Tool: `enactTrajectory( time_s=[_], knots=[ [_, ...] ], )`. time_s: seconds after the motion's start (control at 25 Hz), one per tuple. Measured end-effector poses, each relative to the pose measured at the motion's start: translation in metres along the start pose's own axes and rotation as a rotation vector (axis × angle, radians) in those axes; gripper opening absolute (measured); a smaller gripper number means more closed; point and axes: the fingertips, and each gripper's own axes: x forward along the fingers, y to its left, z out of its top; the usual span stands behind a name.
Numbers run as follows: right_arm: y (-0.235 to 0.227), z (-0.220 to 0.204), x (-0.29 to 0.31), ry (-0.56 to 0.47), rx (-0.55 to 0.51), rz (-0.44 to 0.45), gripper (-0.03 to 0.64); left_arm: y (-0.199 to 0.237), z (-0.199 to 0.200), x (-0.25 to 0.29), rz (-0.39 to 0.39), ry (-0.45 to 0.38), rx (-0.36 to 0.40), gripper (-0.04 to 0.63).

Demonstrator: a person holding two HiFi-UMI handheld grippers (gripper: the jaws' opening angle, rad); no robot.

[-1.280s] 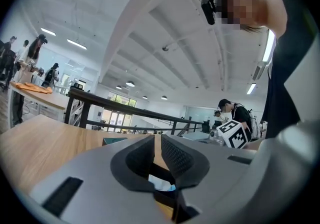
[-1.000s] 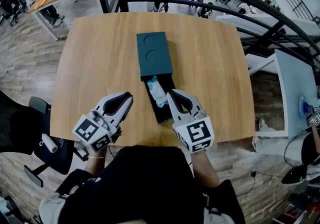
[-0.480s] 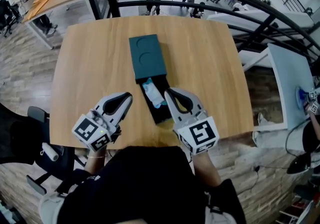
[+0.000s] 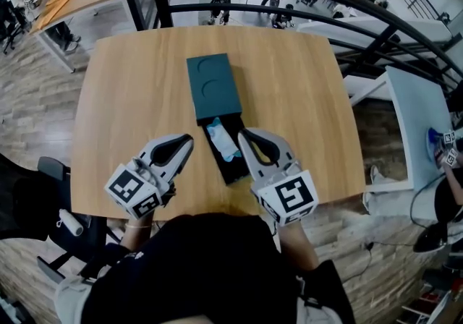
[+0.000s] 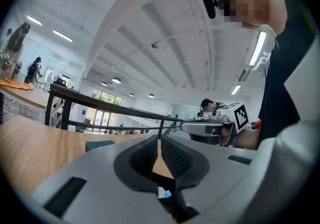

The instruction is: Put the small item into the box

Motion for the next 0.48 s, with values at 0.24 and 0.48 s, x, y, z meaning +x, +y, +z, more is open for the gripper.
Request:
enactTrajectory(
  time_s=[0.24, 0.48],
  knots=[
    [0.007, -0.002, 0.010, 0.001, -0.004, 0.025, 0.025, 0.006, -0.006, -0.007, 0.018, 0.004, -0.013, 0.028],
    [0.009, -0.001, 0.012, 0.006, -0.002, 0.037, 0.025, 0.009, -0.012, -0.014, 0.047, 0.049, -0.024, 0.027]
  ],
)
